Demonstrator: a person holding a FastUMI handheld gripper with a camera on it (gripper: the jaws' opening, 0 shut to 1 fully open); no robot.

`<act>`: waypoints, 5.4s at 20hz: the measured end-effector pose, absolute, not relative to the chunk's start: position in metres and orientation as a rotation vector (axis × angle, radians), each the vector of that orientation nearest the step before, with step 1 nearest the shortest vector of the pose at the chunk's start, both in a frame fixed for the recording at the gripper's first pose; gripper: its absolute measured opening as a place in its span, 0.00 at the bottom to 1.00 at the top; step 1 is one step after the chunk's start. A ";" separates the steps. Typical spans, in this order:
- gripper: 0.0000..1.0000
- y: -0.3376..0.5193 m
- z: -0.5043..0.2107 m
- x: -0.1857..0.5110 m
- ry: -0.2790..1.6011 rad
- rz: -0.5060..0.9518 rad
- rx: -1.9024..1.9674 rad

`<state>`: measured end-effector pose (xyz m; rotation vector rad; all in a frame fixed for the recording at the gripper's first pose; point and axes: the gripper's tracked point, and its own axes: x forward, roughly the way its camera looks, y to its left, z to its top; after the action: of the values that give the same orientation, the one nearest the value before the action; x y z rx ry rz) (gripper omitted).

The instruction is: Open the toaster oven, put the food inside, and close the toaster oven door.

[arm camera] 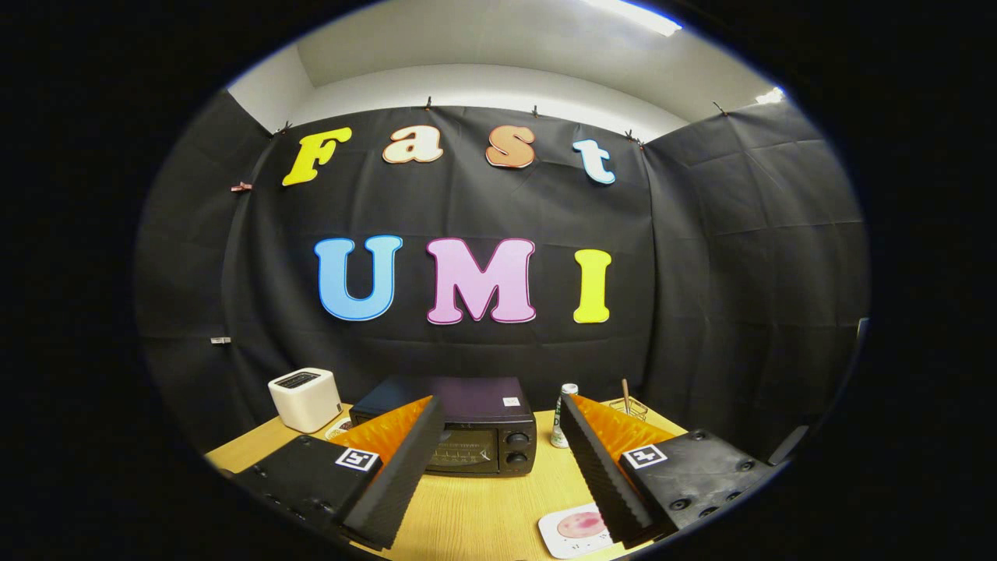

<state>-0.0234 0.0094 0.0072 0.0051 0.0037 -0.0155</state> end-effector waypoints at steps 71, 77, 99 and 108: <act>1.00 0.111 -0.316 -0.004 0.860 0.219 -0.185; 0.99 0.066 -0.273 -0.039 0.842 0.212 -0.208; 0.99 -0.199 -0.277 -0.023 1.030 0.051 -0.146; 0.99 -0.212 -0.337 -0.040 1.231 0.119 -0.091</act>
<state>-0.0404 -0.2124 -0.3371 -0.0910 1.2310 0.1187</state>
